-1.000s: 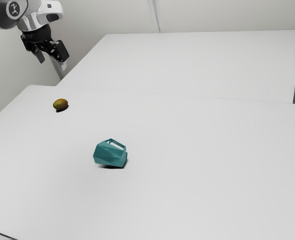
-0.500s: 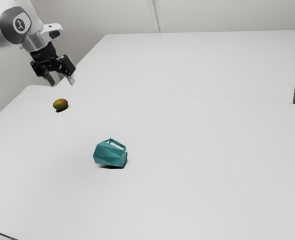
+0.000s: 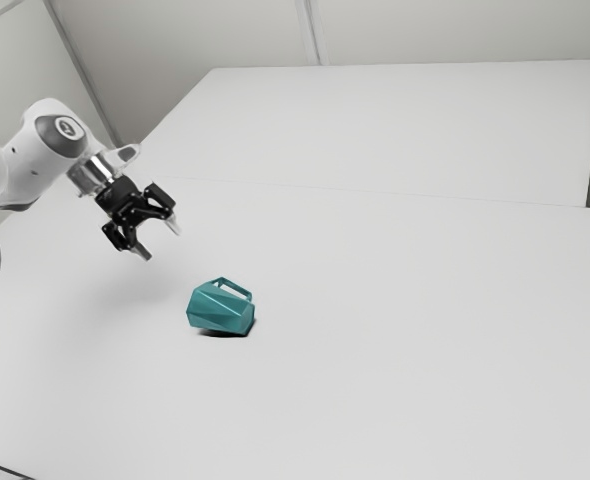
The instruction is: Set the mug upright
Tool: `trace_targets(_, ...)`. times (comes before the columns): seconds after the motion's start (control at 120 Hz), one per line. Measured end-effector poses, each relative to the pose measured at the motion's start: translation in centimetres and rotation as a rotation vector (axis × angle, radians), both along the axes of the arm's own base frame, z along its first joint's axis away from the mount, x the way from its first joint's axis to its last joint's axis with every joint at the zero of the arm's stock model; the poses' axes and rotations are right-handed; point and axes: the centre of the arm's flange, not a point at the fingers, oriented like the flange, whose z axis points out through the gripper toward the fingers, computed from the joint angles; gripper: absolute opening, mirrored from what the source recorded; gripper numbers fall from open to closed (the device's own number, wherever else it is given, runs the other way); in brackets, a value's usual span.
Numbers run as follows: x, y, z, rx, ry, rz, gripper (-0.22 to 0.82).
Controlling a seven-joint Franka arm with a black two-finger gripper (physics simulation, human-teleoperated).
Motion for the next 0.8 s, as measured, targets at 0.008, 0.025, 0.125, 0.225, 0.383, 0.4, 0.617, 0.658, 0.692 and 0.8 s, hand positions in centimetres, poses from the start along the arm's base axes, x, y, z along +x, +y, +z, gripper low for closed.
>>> trace_targets(0.008,0.0,0.0,-0.2,-0.004,0.002,0.001,0.6)
trace_targets(0.025,0.1,0.0,-0.5,-0.013,0.007,0.004,0.6)
trace_targets(0.125,0.3,-0.3,-2.5,-0.058,0.029,0.019,0.6)
trace_targets(0.225,0.5,-0.7,-4.4,-0.102,0.051,0.035,0.6)
trace_targets(0.383,0.4,-1.2,-7.0,-0.159,0.084,0.058,0.6)
trace_targets(0.4,0.4,-1.3,-7.2,-0.164,0.087,0.06,0.6)
trace_targets(0.617,-0.7,-2.7,-9.6,-0.239,0.127,0.093,0.6)
trace_targets(0.658,-0.7,-3.1,-9.8,-0.249,0.129,0.095,0.6)
trace_targets(0.692,-0.7,-3.3,-9.8,-0.254,0.129,0.097,0.6)
trace_targets(0.8,-0.5,-3.8,-9.8,-0.264,0.127,0.096,0.58)
